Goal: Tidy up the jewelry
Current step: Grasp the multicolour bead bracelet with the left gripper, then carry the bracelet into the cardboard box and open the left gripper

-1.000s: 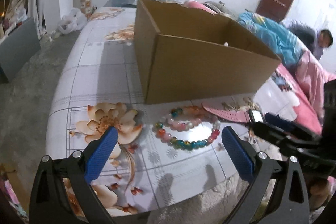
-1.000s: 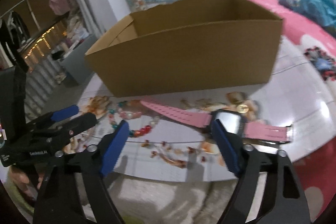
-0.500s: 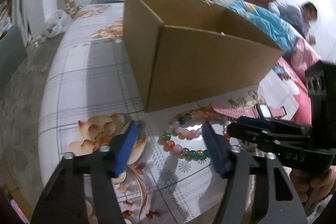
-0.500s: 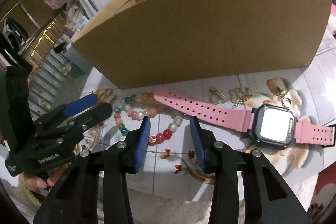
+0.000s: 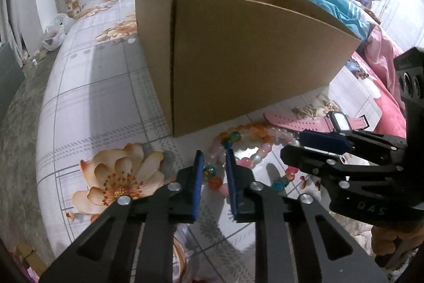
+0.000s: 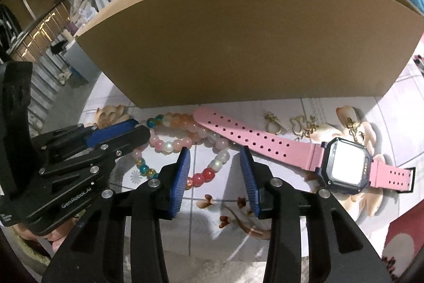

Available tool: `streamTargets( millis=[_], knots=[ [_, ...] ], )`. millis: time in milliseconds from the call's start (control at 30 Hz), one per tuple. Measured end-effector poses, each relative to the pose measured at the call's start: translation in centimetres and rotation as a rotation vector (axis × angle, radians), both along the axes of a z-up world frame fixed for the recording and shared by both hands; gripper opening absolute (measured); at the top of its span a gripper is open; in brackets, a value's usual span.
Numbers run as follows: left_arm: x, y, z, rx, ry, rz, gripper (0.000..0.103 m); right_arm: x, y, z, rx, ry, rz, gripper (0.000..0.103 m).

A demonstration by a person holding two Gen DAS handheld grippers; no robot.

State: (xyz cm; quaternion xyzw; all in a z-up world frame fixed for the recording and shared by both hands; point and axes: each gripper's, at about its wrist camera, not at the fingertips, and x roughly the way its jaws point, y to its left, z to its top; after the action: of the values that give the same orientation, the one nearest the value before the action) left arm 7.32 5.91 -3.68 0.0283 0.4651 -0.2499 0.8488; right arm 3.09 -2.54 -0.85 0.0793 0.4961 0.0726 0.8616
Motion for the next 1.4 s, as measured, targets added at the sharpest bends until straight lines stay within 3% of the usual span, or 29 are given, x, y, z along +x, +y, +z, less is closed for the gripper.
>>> streamTargets(
  millis=[33,67,167,433,600,867,1000,1133,1267,1400],
  knots=[
    [0.0,-0.1,-0.1,0.006,0.003,-0.001,0.009,0.1,0.2,-0.1,-0.016,-0.003,0.002,0.027],
    [-0.1,-0.1,-0.1,0.007,-0.001,-0.001,0.009,0.4,0.1,-0.3,-0.022,0.0,0.003,0.015],
    [-0.5,0.1,0.3,-0.005,-0.01,-0.003,0.009,0.5,-0.2,-0.4,0.018,0.012,0.003,0.007],
    [-1.9,1.1,2.6,-0.077,-0.03,0.001,0.009,-0.9,-0.4,1.0,0.063,-0.028,0.032,0.007],
    [-2.8,1.9,5.6,-0.147,-0.058,0.0,0.009,-2.4,-1.4,3.0,0.078,-0.078,0.056,0.007],
    [-2.1,2.4,13.5,-0.287,-0.182,-0.05,0.009,-1.7,-4.5,11.0,0.114,-0.24,0.1,0.007],
    [1.3,1.1,16.6,-0.271,-0.233,-0.064,0.009,2.5,-5.5,13.9,0.136,-0.272,0.145,0.007],
    [6.8,-0.5,16.3,-0.205,-0.181,-0.036,0.009,9.2,-6.0,14.2,0.139,-0.208,0.179,0.007],
    [12.7,-2.5,14.2,-0.083,-0.105,-0.007,0.009,15.7,-6.2,10.6,0.154,-0.032,0.184,0.007],
    [16.0,-3.9,11.9,0.013,-0.04,0.014,0.009,21.3,-6.0,6.8,0.174,0.119,0.185,0.007]
  ],
)
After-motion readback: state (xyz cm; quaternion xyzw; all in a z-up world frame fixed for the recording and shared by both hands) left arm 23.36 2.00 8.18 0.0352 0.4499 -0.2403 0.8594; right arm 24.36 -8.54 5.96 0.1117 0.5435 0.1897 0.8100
